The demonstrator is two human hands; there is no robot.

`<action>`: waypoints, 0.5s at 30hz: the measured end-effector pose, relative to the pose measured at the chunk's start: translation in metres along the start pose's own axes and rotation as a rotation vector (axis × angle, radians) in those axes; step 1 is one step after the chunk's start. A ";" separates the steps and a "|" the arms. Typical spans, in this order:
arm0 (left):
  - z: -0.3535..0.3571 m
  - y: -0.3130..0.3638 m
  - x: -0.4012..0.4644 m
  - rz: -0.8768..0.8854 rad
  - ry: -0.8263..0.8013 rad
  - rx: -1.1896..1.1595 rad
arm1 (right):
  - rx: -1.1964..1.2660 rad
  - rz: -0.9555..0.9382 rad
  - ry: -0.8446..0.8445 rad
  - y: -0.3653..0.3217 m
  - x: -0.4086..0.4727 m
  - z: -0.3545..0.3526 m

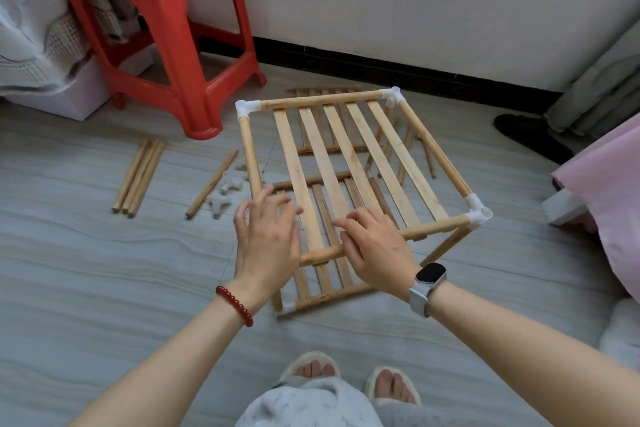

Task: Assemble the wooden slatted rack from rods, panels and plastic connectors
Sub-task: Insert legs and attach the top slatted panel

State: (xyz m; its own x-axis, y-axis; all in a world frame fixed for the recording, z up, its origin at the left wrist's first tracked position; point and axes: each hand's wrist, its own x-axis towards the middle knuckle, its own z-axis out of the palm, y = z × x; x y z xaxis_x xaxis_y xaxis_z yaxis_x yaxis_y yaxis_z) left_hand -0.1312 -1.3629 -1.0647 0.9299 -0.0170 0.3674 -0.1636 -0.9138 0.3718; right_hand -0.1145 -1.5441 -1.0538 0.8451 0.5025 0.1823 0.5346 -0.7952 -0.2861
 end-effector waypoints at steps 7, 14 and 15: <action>0.011 0.010 0.023 -0.058 -0.207 0.097 | -0.078 0.170 0.017 0.010 0.019 0.005; 0.025 0.006 0.018 -0.050 -0.126 0.114 | -0.098 0.197 0.053 0.012 0.018 0.024; 0.026 0.006 0.018 -0.051 -0.145 0.120 | -0.099 0.198 0.045 0.012 0.018 0.025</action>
State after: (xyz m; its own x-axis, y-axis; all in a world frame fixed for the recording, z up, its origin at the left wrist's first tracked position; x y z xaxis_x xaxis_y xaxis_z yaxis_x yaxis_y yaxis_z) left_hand -0.1068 -1.3792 -1.0777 0.9751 -0.0197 0.2208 -0.0826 -0.9566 0.2796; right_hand -0.0927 -1.5365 -1.0775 0.9314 0.3197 0.1742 0.3539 -0.9073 -0.2270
